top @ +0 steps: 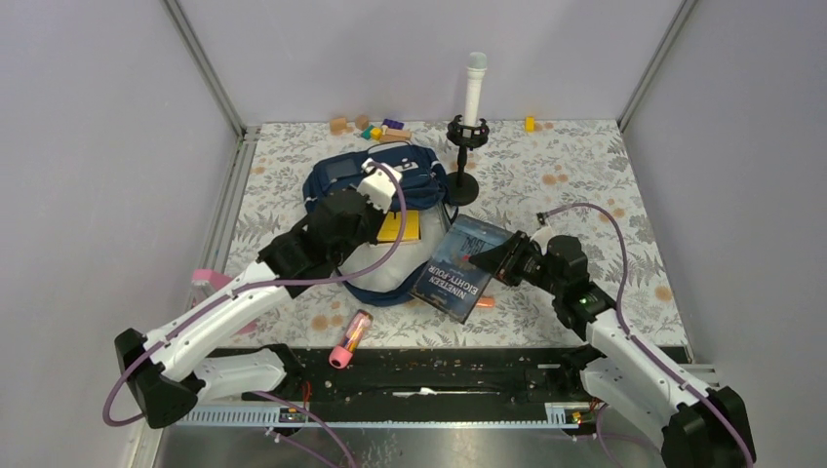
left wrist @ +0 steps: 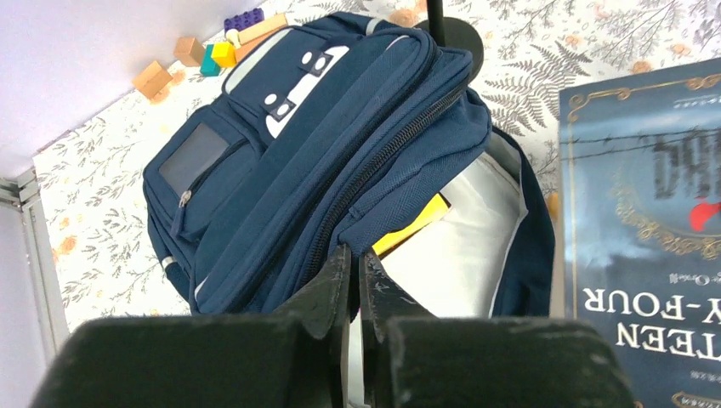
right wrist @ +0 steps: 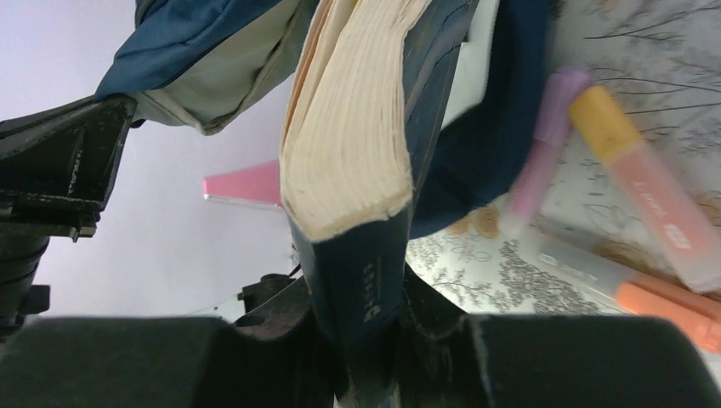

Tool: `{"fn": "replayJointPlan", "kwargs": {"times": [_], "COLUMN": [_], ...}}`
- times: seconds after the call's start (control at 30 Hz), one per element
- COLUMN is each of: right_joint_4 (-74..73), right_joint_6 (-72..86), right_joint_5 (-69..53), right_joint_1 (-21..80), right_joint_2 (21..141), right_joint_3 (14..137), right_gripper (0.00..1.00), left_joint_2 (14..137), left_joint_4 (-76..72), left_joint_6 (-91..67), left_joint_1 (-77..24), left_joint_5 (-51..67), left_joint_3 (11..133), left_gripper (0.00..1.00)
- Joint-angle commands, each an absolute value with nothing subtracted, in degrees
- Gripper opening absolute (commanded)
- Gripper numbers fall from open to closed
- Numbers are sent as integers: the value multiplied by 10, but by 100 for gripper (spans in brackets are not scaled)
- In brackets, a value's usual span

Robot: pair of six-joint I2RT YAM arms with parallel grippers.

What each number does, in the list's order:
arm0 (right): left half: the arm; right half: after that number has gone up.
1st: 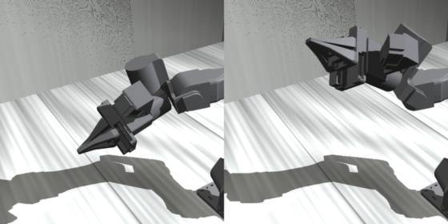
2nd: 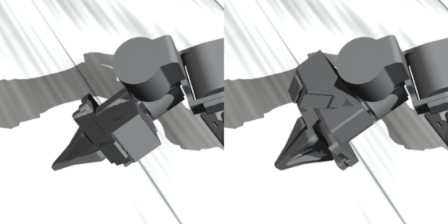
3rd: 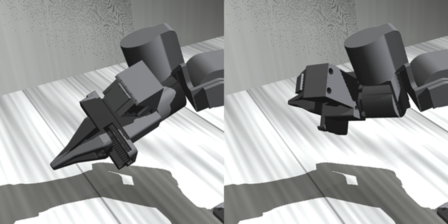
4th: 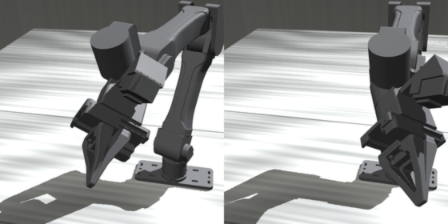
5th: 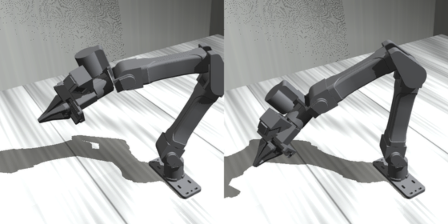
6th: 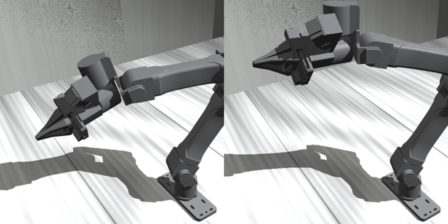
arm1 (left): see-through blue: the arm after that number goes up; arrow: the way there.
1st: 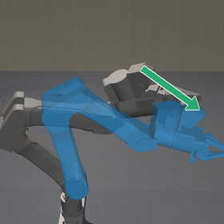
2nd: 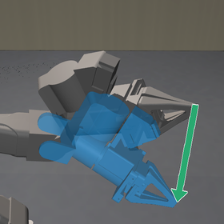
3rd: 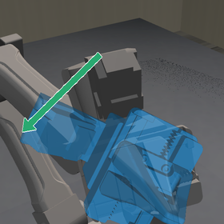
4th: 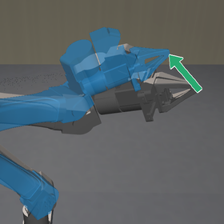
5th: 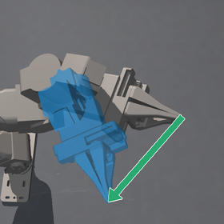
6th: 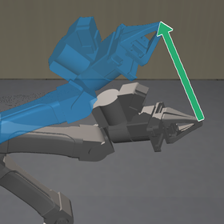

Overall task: Pack the student bag
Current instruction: Place the book in the student bag.

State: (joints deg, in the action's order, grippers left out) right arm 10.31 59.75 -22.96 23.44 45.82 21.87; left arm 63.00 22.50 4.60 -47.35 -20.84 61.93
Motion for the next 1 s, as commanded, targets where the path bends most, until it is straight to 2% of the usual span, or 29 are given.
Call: {"fn": "replayJointPlan", "kwargs": {"times": [0.0, 0.27, 0.5, 0.97], "right_joint_4": [274, 357, 517, 525], "right_joint_6": [657, 695, 751, 747], "right_joint_5": [-216, -185, -158, -176], "right_joint_1": [274, 372, 426, 438], "right_joint_2": [487, 616, 731, 917], "right_joint_3": [236, 302, 328, 429], "right_gripper": [0, 0, 0, 0], "left_joint_2": [576, 555, 545, 538], "left_joint_4": [113, 121, 123, 125], "left_joint_6": [33, 18, 20, 27], "left_joint_1": [-473, -473, -473, -473], "left_joint_5": [-182, -156, -152, -161], "left_joint_3": [623, 617, 613, 613], "left_gripper": [0, 0, 0, 0]}}
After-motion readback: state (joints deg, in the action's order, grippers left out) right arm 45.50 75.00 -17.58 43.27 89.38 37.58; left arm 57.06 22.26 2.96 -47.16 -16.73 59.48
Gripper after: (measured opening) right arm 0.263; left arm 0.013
